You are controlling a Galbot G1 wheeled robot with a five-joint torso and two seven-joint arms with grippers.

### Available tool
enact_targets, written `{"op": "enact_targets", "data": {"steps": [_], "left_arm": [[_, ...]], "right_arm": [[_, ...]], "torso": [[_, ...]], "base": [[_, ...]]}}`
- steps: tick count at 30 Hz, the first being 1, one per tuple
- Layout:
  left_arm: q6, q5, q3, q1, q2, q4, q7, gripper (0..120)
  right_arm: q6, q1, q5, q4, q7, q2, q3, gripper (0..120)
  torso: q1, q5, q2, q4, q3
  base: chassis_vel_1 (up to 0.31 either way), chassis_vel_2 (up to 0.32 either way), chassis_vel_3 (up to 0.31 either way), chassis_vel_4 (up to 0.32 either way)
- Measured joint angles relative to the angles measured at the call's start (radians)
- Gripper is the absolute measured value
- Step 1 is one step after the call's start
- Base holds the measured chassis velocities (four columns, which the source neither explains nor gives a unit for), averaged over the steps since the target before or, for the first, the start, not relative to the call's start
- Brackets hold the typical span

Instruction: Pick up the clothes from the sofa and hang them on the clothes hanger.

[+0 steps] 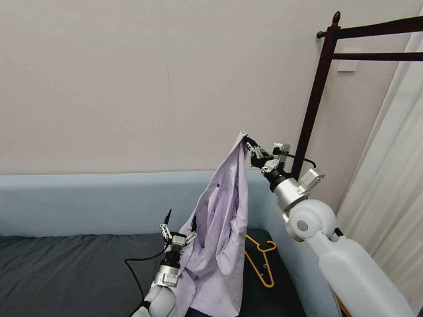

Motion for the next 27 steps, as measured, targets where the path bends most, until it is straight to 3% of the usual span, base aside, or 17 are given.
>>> {"op": "enact_targets", "data": {"steps": [5,8,13,17,22,27], "left_arm": [[0.002,-0.009,0.0,-0.008,-0.005,0.009,0.007,69],[0.003,-0.018,0.002,-0.016,-0.014,0.014,0.017,52],[0.003,-0.02,0.007,-0.019,-0.016,0.014,0.023,40],[0.004,-0.034,0.009,-0.02,-0.017,0.013,0.041,19],[0.004,-0.066,0.01,-0.015,-0.01,0.008,0.062,2],[-0.019,-0.111,0.009,-0.011,0.01,-0.016,0.09,0]], "right_arm": [[0.0,0.0,0.0,0.0,0.0,0.001,-0.001,0],[-0.001,0.0,0.0,0.001,0.0,0.003,-0.003,0],[-0.001,0.001,0.0,0.006,0.0,0.002,-0.004,0],[-0.002,-0.001,0.001,0.01,0.0,-0.005,-0.001,0],[-0.002,-0.003,0.002,0.014,0.0,-0.008,0.0,0],[-0.002,-0.002,0.004,0.017,0.0,-0.013,0.0,0]], "torso": [[0.0,0.0002,0.0,-0.0001,0.0],[0.0,0.0001,0.0,-0.0002,0.0],[0.0,0.0001,0.0,-0.0001,0.0],[0.0,0.0001,0.0,-0.0001,0.0],[0.0,0.0001,0.0,-0.0001,0.0],[0.0,0.0,0.0,-0.0001,0.0]], "base": [[0.0,0.0,0.0,0.0],[0.0,0.0,0.0,0.0],[0.0,0.0,0.0,0.0],[0.0,0.0,0.0,0.0],[0.0,0.0,0.0,0.0],[0.0,0.0,0.0,0.0]]}}
